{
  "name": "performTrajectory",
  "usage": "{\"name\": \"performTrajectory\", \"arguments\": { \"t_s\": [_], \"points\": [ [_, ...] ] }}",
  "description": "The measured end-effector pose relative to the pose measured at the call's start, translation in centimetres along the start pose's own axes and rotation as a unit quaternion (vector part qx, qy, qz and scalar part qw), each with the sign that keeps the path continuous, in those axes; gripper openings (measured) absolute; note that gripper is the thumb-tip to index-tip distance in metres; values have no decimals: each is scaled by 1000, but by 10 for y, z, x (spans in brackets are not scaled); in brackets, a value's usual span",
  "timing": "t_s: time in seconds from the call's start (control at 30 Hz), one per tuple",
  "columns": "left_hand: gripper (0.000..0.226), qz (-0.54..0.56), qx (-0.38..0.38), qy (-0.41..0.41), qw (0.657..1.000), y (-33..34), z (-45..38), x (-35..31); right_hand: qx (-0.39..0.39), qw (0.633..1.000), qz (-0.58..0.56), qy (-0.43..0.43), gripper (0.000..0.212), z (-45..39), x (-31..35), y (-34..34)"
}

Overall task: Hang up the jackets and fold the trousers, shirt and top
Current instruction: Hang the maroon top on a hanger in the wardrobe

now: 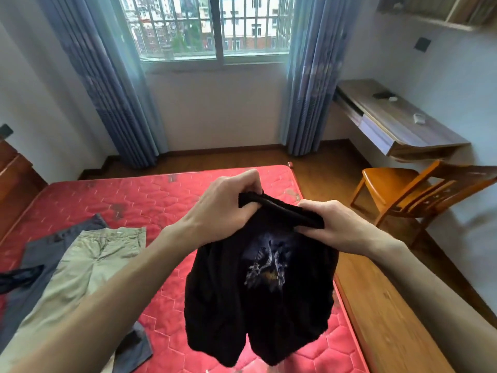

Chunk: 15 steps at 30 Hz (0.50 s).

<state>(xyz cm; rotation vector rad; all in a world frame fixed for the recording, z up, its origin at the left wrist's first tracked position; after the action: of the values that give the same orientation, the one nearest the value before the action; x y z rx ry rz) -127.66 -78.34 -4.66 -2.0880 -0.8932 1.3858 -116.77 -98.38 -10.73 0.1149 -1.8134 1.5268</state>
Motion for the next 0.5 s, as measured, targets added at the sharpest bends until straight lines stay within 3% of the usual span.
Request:
{"name": "performTrajectory", "arguments": {
  "t_s": [0.1,0.2,0.27,0.37,0.5],
  "points": [
    [23,-159,-95,46,982,1,5,-11,-124,979,148,68,25,-9,-7,7],
    [22,-251,-161,43,954,6,8,-10,-145,957,221,123,27,-23,-9,23],
    [23,-281,-182,19,942,2,12,4,-156,960,197,126,26,-29,-5,19],
    [23,-315,-191,-8,929,-12,24,35,-211,961,144,106,30,-34,13,-7],
    [13,-321,-193,41,926,-23,49,66,-330,927,178,15,61,-44,64,-45]
  ]
}}
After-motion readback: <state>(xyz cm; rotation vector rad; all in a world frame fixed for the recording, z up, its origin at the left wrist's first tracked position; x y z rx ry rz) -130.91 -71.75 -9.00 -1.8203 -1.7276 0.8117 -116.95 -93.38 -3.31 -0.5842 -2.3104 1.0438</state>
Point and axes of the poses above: each hand's wrist, its own z-axis away from the middle knuckle, its own y-axis out of the palm, x = y × z, the point moved 5 cm from there along -z, towards the middle knuckle, and after that the axes turned 2 degrees about x, right-handed, at the moved point
